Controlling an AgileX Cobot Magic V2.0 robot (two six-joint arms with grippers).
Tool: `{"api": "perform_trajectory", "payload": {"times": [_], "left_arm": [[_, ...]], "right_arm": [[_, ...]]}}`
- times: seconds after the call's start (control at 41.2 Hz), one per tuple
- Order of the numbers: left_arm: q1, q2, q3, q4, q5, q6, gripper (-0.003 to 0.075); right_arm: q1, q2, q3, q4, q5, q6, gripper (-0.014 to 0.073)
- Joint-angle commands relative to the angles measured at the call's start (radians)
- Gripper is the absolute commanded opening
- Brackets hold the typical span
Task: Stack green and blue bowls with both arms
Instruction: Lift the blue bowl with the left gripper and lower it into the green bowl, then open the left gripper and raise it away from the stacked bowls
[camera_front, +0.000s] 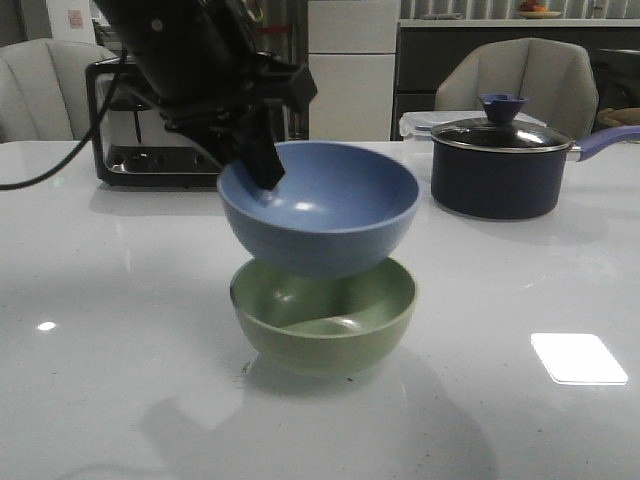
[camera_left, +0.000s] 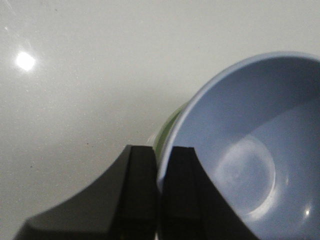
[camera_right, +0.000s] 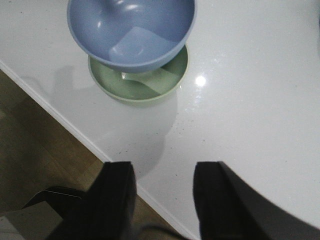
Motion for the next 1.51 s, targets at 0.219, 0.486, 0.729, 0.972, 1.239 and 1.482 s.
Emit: {"api": "perform_trajectory", "payload": {"times": [0.219,0.486,0.729,0.972,1.239,1.482], "left_arm": [[-0.014,0.058,-0.025,-0.055,-0.069,-0.001,0.0093],[-0.014,0.066,-0.025,-0.055,-0.058,-0.001,0.0292],[-0.014,0.008,-0.027,-0.051,-0.038,0.024,0.0475],[-0.014,-0.221,0.036,-0.006,-0.016,0.026,0.0476],[-0.014,-0.526,0.232,0.045,-0.008,0.026,0.0475],[-0.014,-0.795,0.42,0.055,0.035,0.026,0.0475]], "right_arm": [[-0.002,-0.007,-0.028,0.005,-0.055,-0.009,0.0405],[-0.002,-0.007,-0.028,0.005,-0.055,-0.009,0.0405],[-0.002,-0.007,-0.028,0.005,-0.055,-0.009,0.0405],[-0.002,-0.007,-0.028,0.005,-0.055,-0.009,0.0405],[-0.002,-0.007,-0.028,0.005,-0.055,-0.009,0.0405],[-0.002,-0.007,-0.028,0.007,-0.055,-0.009,0.0405]]}}
